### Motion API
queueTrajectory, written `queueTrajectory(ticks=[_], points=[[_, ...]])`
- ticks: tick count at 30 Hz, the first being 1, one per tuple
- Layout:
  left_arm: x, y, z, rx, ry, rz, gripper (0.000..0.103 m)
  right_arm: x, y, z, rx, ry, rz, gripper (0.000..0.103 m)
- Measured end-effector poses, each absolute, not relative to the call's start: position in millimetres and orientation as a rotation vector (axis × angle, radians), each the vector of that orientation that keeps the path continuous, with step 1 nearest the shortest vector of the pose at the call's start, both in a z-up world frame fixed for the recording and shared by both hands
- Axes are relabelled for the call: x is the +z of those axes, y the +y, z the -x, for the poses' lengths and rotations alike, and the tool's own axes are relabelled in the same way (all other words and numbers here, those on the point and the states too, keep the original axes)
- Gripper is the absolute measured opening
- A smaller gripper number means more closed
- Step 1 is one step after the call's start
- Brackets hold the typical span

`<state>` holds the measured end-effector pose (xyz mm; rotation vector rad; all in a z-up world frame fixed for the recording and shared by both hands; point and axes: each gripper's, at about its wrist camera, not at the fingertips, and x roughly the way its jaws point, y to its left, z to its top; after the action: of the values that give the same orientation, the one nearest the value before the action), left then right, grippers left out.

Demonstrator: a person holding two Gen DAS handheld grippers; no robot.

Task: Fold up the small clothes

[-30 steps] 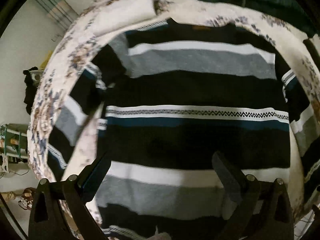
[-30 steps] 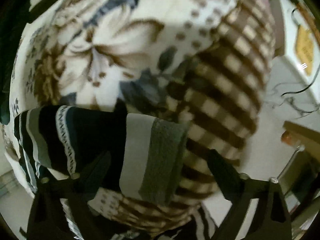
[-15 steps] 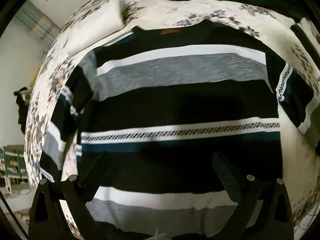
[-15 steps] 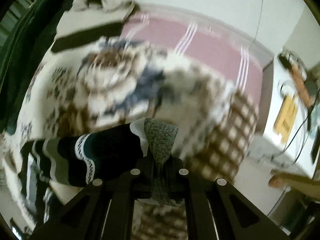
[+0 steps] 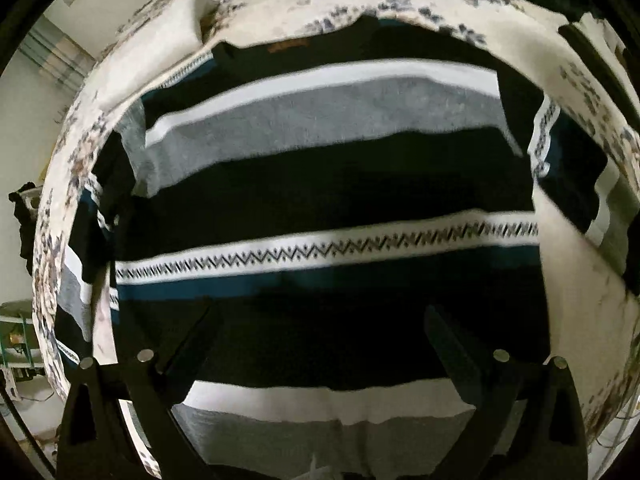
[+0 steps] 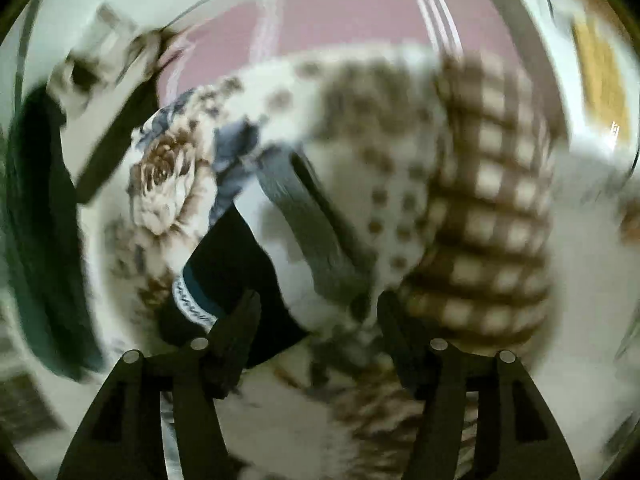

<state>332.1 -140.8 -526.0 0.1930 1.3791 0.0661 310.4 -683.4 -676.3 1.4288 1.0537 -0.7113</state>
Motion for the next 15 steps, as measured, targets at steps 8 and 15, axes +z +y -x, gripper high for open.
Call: queueTrajectory(ticks=[8,15], points=[[-538.1,-109.8,-328.0,0.133,1.414,-0.132,0.103,-707.0,-679.9,-351.9,-0.761,0.903,-1.448,0.009],[-522.6,-44.7,-323.7,0.258,1.392,-0.038,0.103,-595.1,-626.6,-449.6,-0.608,0.976,-1.017,0.008]])
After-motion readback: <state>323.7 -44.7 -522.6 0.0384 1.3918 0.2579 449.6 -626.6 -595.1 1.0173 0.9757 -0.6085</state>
